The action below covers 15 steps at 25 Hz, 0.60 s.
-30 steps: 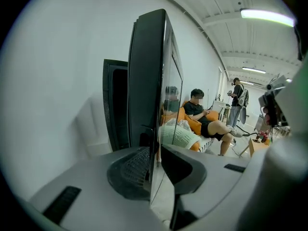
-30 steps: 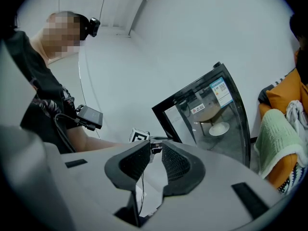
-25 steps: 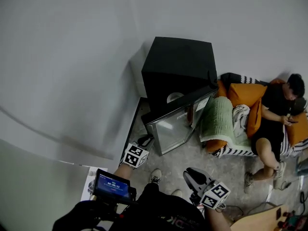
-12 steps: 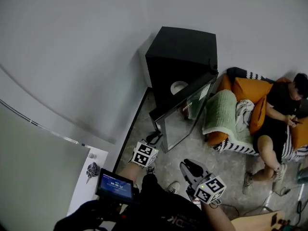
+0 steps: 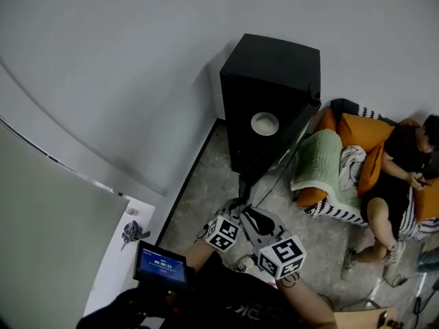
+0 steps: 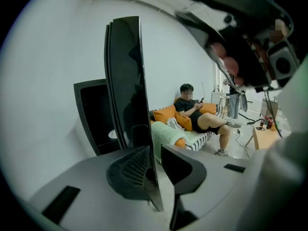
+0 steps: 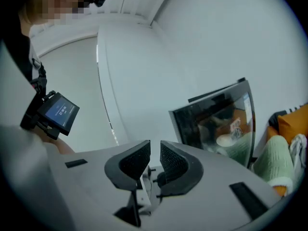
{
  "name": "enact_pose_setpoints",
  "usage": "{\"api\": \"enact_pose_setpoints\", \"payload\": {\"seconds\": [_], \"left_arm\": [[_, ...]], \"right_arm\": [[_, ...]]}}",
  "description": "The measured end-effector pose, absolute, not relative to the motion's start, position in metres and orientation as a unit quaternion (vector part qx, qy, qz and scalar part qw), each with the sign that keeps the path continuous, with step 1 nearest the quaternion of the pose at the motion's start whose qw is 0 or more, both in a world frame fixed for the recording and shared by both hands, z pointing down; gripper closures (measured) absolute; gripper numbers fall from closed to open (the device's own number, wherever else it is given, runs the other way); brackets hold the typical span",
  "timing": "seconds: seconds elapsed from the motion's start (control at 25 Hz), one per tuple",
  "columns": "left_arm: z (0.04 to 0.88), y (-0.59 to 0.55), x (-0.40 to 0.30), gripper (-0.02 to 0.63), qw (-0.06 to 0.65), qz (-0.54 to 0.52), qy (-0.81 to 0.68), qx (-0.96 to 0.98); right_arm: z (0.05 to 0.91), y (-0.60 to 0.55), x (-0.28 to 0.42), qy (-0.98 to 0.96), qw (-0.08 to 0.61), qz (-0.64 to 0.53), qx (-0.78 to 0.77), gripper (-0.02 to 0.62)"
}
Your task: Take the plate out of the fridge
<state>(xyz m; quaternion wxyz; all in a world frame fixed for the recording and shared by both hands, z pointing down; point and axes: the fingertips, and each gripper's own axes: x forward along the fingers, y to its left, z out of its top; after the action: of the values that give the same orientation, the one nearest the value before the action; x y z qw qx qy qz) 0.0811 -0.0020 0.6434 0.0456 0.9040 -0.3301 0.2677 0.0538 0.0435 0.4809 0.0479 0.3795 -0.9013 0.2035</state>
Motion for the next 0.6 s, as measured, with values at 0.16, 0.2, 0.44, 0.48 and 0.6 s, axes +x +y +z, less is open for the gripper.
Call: {"api": "enact_pose_setpoints", "payload": {"seconds": [0.16,0.2,0.44,0.48,0.6], "left_arm": [[0.645,0.003,0.087,0.537,0.047,0.251,-0.355,0.899],[0.644,0.004,0.089,0.537,0.045,0.249,-0.354,0.900],[0.642,0.014,0.096,0.537,0.028,0.242,-0.345,0.907],[0.644,0.016,0.096,0.537,0.025,0.244,-0.340,0.908],[0.642,0.018,0.095,0.537,0.001,0.247,-0.325,0.913]], "right_arm": [[0.465,0.026,0.025,-0.901,0.122,0.122,0.398,0.531],[0.467,0.021,0.018,-0.899,0.142,0.123,0.396,0.531],[0.498,-0.016,-0.009,-0.858,0.216,0.170,0.434,0.531],[0.499,-0.024,-0.009,-0.850,0.221,0.165,0.449,0.531],[0.501,-0.035,-0.010,-0.830,0.228,0.155,0.484,0.531]]}}
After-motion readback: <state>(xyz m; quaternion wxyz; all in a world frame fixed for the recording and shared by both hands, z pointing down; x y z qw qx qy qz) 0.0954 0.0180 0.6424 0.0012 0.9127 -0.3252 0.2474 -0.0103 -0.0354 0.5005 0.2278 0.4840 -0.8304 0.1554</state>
